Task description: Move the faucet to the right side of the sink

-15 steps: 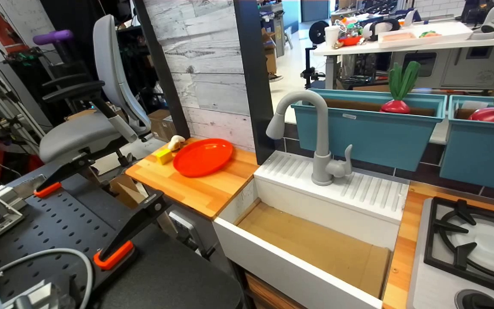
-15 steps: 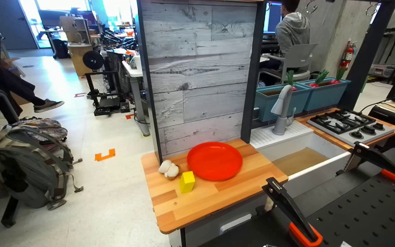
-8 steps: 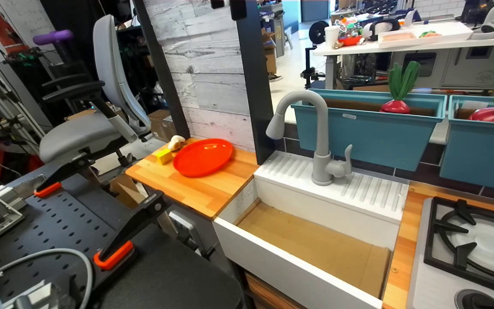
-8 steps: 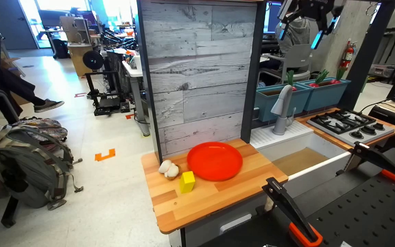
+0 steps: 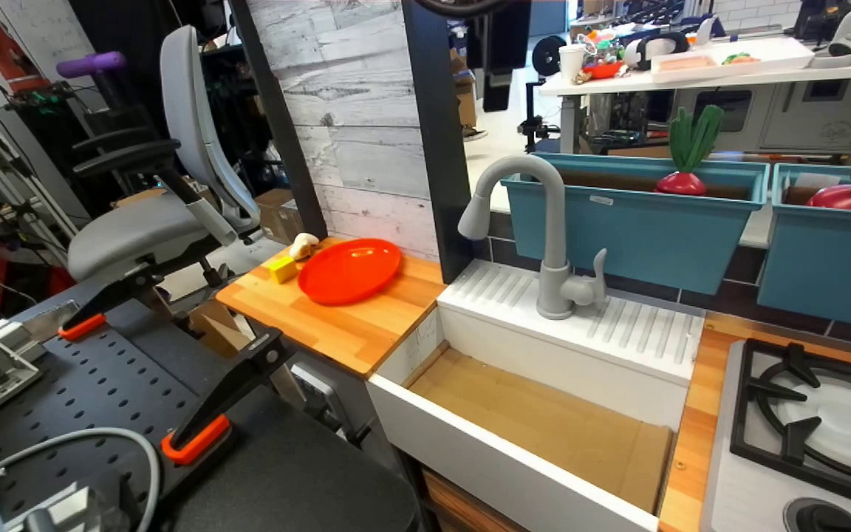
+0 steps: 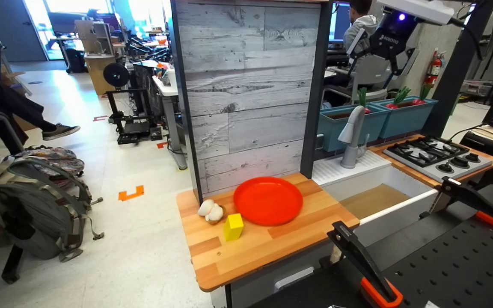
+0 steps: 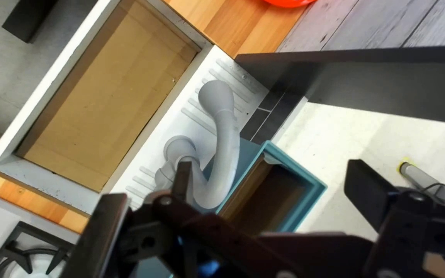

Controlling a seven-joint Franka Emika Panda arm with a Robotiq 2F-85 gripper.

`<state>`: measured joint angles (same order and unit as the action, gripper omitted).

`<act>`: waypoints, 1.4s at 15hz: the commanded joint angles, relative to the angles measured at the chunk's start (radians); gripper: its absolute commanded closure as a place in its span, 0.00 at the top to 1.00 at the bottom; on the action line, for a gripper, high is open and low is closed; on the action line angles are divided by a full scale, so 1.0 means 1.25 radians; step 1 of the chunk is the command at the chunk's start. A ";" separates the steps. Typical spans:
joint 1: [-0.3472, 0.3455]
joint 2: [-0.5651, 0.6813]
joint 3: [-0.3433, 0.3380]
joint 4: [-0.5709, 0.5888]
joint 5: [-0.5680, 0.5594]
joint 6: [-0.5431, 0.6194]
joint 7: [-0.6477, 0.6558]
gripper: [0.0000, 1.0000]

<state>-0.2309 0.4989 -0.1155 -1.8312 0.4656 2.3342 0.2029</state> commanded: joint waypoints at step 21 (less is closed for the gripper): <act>0.036 0.209 -0.006 0.148 -0.071 -0.033 0.141 0.50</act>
<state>-0.2082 0.7446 -0.1007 -1.6788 0.4124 2.2984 0.3460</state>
